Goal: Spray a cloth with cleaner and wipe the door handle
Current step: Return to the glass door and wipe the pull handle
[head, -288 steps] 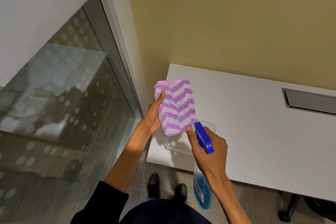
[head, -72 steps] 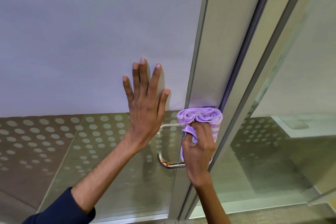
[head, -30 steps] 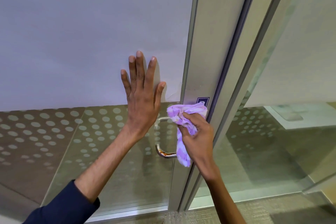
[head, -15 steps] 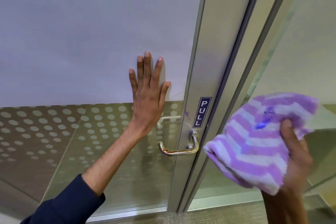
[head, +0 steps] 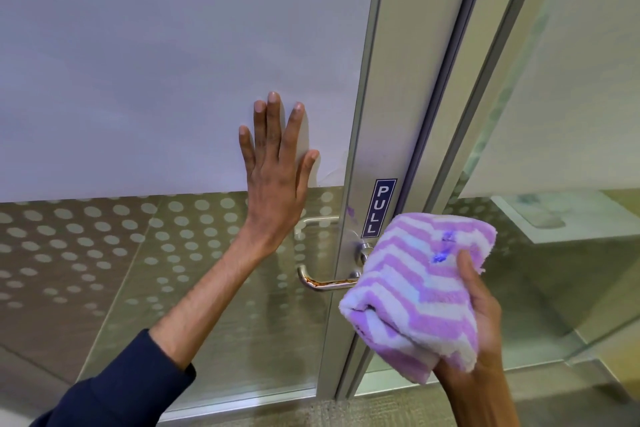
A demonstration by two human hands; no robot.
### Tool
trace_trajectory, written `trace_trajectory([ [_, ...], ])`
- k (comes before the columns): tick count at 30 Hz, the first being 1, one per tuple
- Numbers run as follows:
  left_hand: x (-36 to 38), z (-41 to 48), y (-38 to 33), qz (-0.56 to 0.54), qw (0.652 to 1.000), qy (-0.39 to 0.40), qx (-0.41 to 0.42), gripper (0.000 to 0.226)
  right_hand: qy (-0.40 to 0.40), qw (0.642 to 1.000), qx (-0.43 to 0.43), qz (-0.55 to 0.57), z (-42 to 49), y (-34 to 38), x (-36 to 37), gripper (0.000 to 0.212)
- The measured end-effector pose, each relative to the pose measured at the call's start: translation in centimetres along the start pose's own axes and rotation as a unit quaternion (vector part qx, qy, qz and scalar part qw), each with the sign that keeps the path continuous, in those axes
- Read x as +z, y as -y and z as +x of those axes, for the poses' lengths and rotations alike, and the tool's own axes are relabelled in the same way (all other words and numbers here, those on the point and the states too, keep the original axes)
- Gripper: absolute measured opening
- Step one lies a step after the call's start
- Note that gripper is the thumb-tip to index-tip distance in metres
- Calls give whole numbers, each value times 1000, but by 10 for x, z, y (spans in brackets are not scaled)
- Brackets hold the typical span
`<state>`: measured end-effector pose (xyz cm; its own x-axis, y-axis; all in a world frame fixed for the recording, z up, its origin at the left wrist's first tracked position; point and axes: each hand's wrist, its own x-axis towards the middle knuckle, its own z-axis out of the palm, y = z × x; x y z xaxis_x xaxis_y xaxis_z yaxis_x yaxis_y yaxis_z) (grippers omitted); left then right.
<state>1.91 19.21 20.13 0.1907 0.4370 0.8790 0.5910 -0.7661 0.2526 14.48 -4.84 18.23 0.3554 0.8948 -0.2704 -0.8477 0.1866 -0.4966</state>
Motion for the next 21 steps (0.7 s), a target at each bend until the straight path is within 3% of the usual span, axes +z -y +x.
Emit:
trace_trajectory([
  [2, 1, 0, -3, -4, 1000, 7, 14, 61, -33, 998, 7, -50, 13, -11, 9, 29],
  [6, 0, 1, -2, 6, 1000, 2, 7, 60, -122, 989, 34, -71, 40, -39, 27, 48],
  [10, -2, 2, -3, 6, 1000, 4, 9, 59, -204, 975, 10, -89, 71, -59, 47, 45],
  [16, -2, 1, -2, -6, 1000, 6, 6, 59, -197, 970, 12, -140, 105, -63, 54, 29],
  [21, -1, 1, -2, -5, 1000, -4, 8, 58, -226, 972, 4, -61, 113, -57, 59, 11],
])
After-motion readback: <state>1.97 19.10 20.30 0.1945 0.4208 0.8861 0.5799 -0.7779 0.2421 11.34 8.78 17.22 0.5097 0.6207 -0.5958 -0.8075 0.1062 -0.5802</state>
